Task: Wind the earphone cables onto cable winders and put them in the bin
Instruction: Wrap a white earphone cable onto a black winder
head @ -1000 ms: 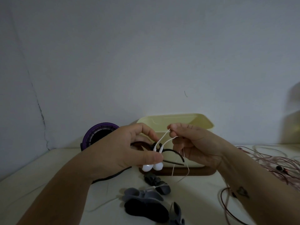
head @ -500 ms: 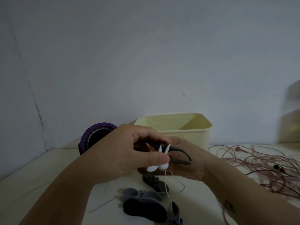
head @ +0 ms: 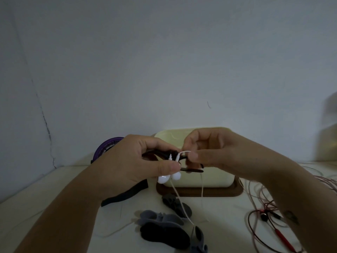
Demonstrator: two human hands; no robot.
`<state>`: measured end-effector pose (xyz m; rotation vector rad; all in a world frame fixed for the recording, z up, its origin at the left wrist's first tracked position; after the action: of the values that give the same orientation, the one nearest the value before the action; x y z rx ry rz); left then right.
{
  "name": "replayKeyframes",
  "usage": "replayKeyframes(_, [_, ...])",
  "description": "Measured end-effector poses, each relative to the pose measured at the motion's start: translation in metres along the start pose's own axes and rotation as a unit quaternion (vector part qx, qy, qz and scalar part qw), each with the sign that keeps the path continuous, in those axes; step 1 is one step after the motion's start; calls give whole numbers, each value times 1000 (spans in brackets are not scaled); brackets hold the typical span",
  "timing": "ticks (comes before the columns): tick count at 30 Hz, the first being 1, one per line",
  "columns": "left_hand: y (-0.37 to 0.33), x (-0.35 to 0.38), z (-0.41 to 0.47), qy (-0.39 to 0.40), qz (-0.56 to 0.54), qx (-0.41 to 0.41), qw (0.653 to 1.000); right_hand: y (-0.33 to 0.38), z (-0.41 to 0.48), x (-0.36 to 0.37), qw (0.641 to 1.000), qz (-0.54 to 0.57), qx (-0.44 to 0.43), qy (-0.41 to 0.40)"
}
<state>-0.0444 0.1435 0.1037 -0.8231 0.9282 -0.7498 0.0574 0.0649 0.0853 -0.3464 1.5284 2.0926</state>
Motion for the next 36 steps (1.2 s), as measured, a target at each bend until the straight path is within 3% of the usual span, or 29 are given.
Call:
replayKeyframes(6, [4, 4, 1, 8, 26, -13, 1000, 11, -3, -13, 993, -114, -9, -42])
replayKeyframes(11, [7, 19, 0, 62, 37, -23, 997, 18, 0, -5, 989, -132, -30, -62])
replayKeyframes(23, [14, 12, 3, 20, 49, -26, 998, 14, 1, -6, 986, -137, -24, -94])
replayKeyframes(36, [0, 8, 0, 19, -13, -4, 1000, 23, 0, -6, 974, -177, -38, -133])
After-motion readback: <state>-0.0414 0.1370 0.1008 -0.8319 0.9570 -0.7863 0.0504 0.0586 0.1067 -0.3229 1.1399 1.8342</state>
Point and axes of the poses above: each hand's wrist, its own z-axis towards the middle knuckle, its own x-axis out of the palm, y = z × x, the point moved 8 cm from there along z, towards the middle knuckle, and after that the axes turned 12 degrees about -z, right-handed, at the moved point
